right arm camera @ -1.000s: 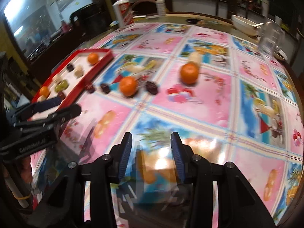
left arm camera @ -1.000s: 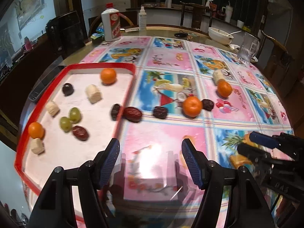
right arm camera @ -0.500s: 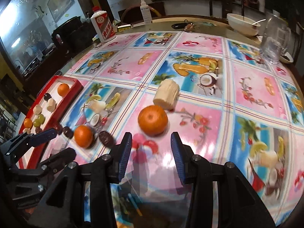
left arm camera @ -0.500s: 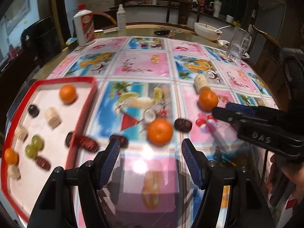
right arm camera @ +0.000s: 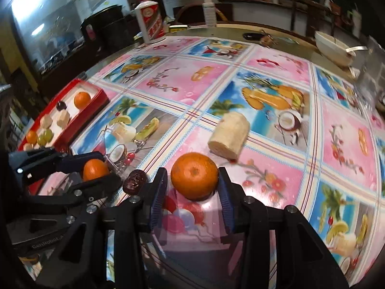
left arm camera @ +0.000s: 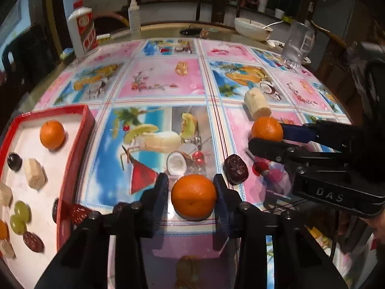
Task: Organize fruits
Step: 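Grasp an orange with the right tool while the left tool grasps another orange, then lift both oranges and carry them toward the white tray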
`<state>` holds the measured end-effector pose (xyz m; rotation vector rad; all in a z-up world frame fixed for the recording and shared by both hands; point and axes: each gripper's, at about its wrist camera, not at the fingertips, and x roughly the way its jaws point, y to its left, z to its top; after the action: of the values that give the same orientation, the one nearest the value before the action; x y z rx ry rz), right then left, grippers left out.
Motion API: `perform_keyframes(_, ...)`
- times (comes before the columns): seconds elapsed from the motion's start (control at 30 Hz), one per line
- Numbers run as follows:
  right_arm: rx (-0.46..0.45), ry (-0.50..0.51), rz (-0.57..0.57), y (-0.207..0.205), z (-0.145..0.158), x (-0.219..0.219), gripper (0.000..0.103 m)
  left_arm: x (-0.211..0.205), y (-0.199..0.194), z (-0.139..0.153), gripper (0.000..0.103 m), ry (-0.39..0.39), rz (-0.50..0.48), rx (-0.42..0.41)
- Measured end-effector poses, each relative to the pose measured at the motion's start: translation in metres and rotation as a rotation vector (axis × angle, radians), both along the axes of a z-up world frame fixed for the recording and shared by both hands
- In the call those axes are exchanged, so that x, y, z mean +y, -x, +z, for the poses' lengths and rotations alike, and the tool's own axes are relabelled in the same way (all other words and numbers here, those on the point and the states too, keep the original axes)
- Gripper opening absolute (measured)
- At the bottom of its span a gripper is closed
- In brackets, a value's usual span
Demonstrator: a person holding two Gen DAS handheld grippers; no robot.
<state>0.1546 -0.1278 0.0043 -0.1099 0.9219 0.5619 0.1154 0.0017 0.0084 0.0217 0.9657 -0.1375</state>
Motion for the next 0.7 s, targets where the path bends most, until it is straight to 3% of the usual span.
perform_keyframes(0.37,-0.009,0.026,-0.042,0.015,0.003,-0.007,0.039,0.008,0.012,0.003,0.033,0.079,0.032,0.022)
perform_keyframes(0.7,0.032,0.023,-0.098,0.069,0.004,-0.035,0.039,0.0,0.06,0.007,0.033,0.098,0.009,0.031)
